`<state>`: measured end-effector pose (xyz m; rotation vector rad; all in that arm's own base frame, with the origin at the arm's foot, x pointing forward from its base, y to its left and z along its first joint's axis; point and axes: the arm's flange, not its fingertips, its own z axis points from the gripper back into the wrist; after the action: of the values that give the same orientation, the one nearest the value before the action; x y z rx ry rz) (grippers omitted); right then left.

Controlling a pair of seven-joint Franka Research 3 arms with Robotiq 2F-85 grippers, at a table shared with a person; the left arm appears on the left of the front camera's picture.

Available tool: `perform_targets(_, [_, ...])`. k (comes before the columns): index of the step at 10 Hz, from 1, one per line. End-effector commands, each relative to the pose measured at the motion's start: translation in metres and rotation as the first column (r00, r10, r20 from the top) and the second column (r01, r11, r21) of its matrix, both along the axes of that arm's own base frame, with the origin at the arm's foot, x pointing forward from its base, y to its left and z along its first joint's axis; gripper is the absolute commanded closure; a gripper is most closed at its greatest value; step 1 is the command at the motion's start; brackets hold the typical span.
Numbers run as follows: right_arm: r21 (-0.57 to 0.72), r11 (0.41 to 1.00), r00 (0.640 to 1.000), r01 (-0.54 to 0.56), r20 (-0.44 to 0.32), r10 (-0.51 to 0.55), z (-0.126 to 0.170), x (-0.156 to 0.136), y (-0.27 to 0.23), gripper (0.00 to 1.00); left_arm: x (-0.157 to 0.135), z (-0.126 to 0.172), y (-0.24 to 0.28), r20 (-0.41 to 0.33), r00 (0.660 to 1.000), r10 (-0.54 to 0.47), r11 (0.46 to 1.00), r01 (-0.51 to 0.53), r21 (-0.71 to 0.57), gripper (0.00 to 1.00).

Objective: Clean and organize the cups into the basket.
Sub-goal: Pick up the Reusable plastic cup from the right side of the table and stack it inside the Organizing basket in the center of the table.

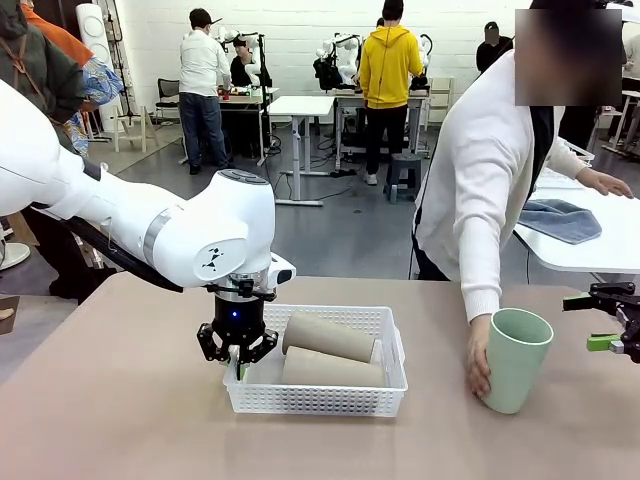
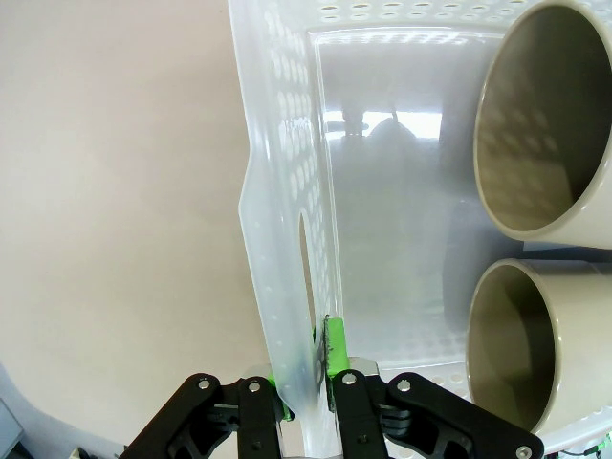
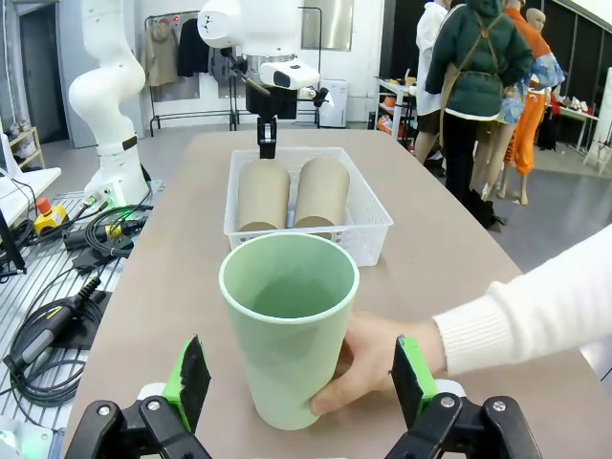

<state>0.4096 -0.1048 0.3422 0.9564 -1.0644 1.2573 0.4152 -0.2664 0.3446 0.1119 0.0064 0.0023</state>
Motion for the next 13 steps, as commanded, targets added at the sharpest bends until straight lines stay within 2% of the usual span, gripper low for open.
perform_targets(1, [-0.01,1.0,1.0,-0.012,0.003,0.012,0.002,-0.001,0.0,0.0,-0.001,-0.001,-0.003,0.001,1.0,0.021,1.0,-0.021,0.003,1.0])
perform_targets(7, [0.0,1.0,1.0,0.0,0.0,0.0,0.0,0.0,0.0,0.0,-0.001,-0.001,-0.003,0.001,1.0,0.021,1.0,-0.021,0.003,1.0])
perform_targets(10, [0.019,1.0,1.0,0.022,0.012,-0.022,-0.029,0.014,-0.01,0.0,-0.001,-0.001,-0.003,0.001,1.0,0.021,1.0,-0.021,0.003,1.0])
perform_targets(13, [-0.024,0.999,0.996,0.046,-0.069,-0.048,-0.062,0.025,-0.012,0.0,-0.001,-0.001,-0.003,0.001,1.0,0.021,1.0,-0.021,0.003,1.0])
